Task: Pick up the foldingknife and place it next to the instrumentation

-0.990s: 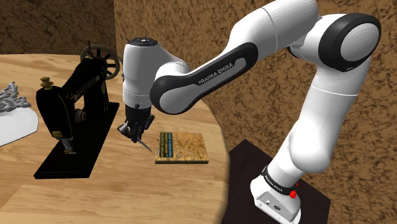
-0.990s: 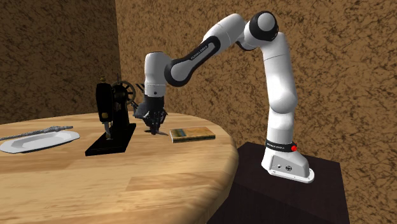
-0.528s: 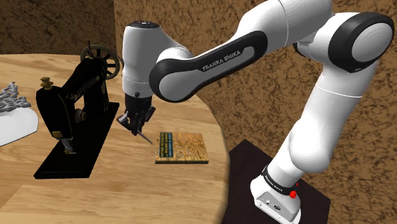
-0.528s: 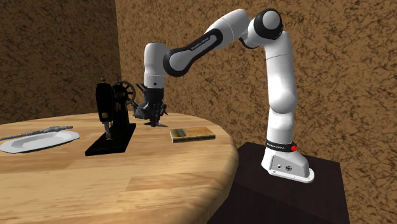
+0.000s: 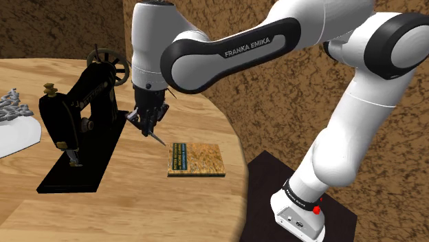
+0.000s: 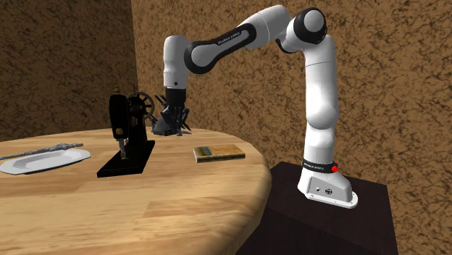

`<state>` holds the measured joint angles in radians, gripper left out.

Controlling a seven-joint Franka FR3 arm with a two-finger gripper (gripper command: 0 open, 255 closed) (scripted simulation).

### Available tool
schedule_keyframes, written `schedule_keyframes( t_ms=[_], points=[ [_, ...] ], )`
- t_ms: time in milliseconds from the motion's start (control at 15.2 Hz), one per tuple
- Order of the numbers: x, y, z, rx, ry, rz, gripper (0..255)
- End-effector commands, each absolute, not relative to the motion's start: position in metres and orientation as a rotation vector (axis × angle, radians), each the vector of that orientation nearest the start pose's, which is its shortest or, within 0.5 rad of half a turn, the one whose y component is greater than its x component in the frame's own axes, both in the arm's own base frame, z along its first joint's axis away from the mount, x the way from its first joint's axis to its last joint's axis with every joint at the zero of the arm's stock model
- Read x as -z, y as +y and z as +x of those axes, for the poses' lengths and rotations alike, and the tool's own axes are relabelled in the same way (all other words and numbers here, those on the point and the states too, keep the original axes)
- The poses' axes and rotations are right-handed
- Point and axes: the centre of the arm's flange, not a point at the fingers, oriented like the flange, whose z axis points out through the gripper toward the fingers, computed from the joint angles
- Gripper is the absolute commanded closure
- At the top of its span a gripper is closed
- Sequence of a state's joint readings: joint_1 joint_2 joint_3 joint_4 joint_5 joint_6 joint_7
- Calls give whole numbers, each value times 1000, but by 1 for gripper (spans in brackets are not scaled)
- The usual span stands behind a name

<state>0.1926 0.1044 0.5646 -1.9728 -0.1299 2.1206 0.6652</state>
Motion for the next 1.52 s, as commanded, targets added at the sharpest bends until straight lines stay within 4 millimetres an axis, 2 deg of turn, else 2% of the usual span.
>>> schedule_keyframes(
  t_ms=[0, 1452],
  points=[
    [-442, 391, 431, 131, -239, -3133, 255],
    [-558, 391, 431, 131, -239, -3133, 255]
  ],
)
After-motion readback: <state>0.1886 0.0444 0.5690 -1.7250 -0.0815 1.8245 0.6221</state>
